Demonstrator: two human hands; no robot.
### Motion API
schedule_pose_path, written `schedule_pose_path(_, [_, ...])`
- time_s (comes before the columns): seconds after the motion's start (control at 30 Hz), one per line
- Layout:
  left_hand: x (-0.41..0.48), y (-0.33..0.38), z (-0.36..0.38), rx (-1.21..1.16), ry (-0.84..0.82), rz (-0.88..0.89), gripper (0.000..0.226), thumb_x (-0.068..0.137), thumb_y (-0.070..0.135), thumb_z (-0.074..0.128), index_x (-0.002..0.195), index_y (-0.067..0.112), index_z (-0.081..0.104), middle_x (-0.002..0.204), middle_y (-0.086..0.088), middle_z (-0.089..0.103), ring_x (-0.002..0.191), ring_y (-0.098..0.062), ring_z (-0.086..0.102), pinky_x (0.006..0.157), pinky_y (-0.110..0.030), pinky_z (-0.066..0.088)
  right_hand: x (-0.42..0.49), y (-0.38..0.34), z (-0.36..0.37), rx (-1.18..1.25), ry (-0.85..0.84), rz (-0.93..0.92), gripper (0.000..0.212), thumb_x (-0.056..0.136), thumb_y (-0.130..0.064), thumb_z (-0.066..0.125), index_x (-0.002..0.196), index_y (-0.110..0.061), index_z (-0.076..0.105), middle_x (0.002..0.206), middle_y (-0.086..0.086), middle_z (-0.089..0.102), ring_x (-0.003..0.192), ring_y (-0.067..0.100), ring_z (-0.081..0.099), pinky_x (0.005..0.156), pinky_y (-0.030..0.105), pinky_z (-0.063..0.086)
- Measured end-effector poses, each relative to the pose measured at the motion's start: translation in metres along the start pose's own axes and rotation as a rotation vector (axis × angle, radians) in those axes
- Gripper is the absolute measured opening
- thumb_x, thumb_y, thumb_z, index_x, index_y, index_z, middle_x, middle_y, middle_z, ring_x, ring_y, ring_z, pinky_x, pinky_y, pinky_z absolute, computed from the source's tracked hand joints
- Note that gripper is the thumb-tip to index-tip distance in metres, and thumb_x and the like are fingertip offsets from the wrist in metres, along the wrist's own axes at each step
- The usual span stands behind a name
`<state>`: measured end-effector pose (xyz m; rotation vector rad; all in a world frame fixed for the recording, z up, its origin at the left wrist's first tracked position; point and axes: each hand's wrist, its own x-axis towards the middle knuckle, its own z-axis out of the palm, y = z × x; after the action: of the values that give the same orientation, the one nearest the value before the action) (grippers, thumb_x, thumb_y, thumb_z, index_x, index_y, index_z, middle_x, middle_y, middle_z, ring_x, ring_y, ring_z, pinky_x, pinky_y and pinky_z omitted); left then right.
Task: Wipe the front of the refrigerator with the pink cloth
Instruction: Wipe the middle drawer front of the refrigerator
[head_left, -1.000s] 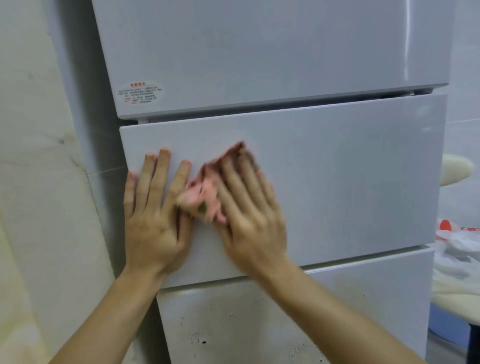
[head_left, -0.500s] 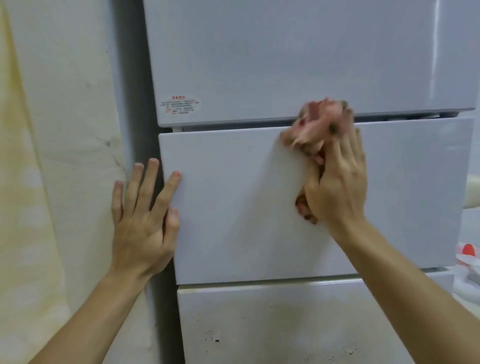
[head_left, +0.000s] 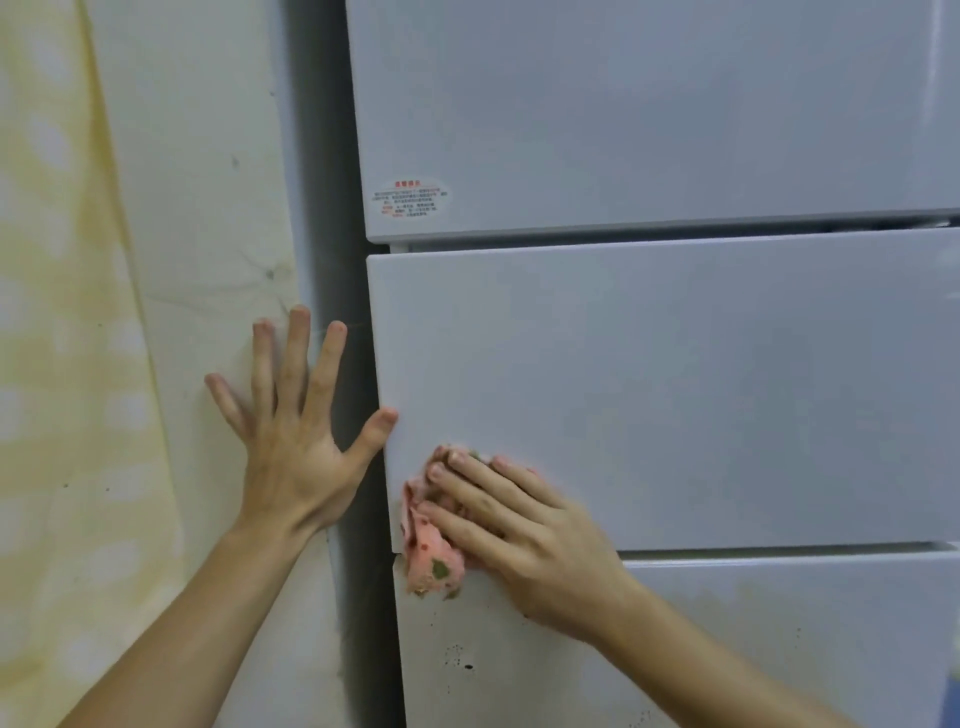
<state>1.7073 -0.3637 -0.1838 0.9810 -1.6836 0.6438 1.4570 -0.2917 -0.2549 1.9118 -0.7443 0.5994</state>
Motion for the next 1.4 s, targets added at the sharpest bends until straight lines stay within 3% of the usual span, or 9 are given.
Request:
schedule_pose_path(0.13, [-0.001,-0.002,-0.001,-0.014,-0.005,-0.005,0.087,0.096,0.072,0.036,0.168,0.032,0.008,0.176,0.004,-0.003,0.162,-0.026,-0.011,0.117,-0.079,-0.01,0.025,0.043,-0.029,0.0,0.176,0.163,0.047,0.109,-0.004,0.034,0.153,-0.009,0.052,0.165,0.013,0.039,0.157,0.029,0.031,0.129,0.047,0.026])
schedule_pose_path(0.23, [-0.002,-0.001,0.001,0.0,0.001,0.005,0.085,0.098,0.072,0.034,0.168,0.032,0.006,0.176,0.003,-0.004,0.162,-0.026,-0.011,0.117,-0.078,-0.011,0.075,0.07,-0.044,-0.014,0.425,0.505,0.047,0.106,0.0,0.048,0.153,-0.003,0.049,0.164,0.015,0.04,0.156,0.033,0.033,0.129,0.049,0.025])
schedule_pose_path(0.33, [-0.001,-0.001,0.006,-0.014,0.038,0.005,0.08,0.1,0.063,0.037,0.168,0.029,0.009,0.176,0.003,-0.002,0.162,-0.026,-0.009,0.119,-0.075,-0.012,0.121,0.063,-0.038,0.009,0.494,0.609,0.051,0.106,-0.005,0.054,0.156,-0.005,0.046,0.165,0.013,0.04,0.157,0.031,0.031,0.128,0.051,0.027])
schedule_pose_path(0.63, [-0.007,-0.008,0.008,-0.125,0.151,0.043,0.066,0.101,0.029,0.028,0.164,0.012,0.026,0.174,-0.007,0.019,0.162,-0.03,0.01,0.12,-0.076,-0.007,0.05,-0.028,0.021,0.142,0.138,0.039,0.042,0.107,-0.008,0.049,0.148,-0.009,0.058,0.165,0.008,0.041,0.159,0.022,0.026,0.13,0.042,0.024])
schedule_pose_path(0.8, [-0.009,-0.004,0.006,-0.012,0.076,0.052,0.072,0.1,0.049,0.036,0.166,0.027,0.019,0.176,-0.007,0.008,0.163,-0.032,0.002,0.117,-0.079,-0.006,0.014,-0.004,0.0,0.118,0.034,-0.041,0.054,0.102,0.001,0.036,0.153,-0.01,0.053,0.167,0.008,0.036,0.16,0.023,0.025,0.13,0.044,0.024])
schedule_pose_path(0.93, [-0.01,0.0,0.009,0.061,0.033,0.063,0.074,0.1,0.068,0.031,0.165,0.035,0.02,0.176,-0.012,-0.001,0.162,-0.037,-0.005,0.115,-0.081,-0.008,0.021,0.076,-0.048,0.034,0.289,0.376,0.056,0.096,0.006,0.049,0.15,-0.009,0.055,0.163,0.011,0.044,0.156,0.03,0.034,0.128,0.052,0.026])
schedule_pose_path(1.1, [-0.009,-0.001,0.015,0.095,0.043,0.054,0.071,0.102,0.07,0.027,0.165,0.037,0.022,0.175,-0.016,-0.002,0.161,-0.04,-0.005,0.112,-0.085,-0.005,0.041,0.1,-0.069,0.111,0.486,0.859,0.06,0.101,-0.026,0.038,0.158,-0.007,0.042,0.17,0.014,0.029,0.161,0.034,0.016,0.132,0.051,0.009])
schedule_pose_path(1.2, [-0.009,-0.001,0.016,0.094,0.048,0.055,0.07,0.102,0.07,0.026,0.165,0.04,0.018,0.175,-0.015,-0.003,0.161,-0.04,-0.005,0.112,-0.084,-0.006,0.047,0.061,-0.047,0.086,0.442,0.728,0.056,0.111,-0.041,0.036,0.156,-0.011,0.047,0.17,0.011,0.029,0.161,0.031,0.02,0.131,0.05,0.014])
schedule_pose_path(1.4, [-0.008,0.002,0.013,0.074,0.029,0.047,0.069,0.102,0.07,0.025,0.165,0.045,0.012,0.175,-0.014,-0.006,0.161,-0.039,-0.008,0.113,-0.084,-0.007,-0.006,-0.018,0.004,0.088,0.139,0.216,0.051,0.106,-0.019,0.057,0.156,-0.02,0.048,0.169,0.005,0.034,0.16,0.026,0.024,0.127,0.047,0.029])
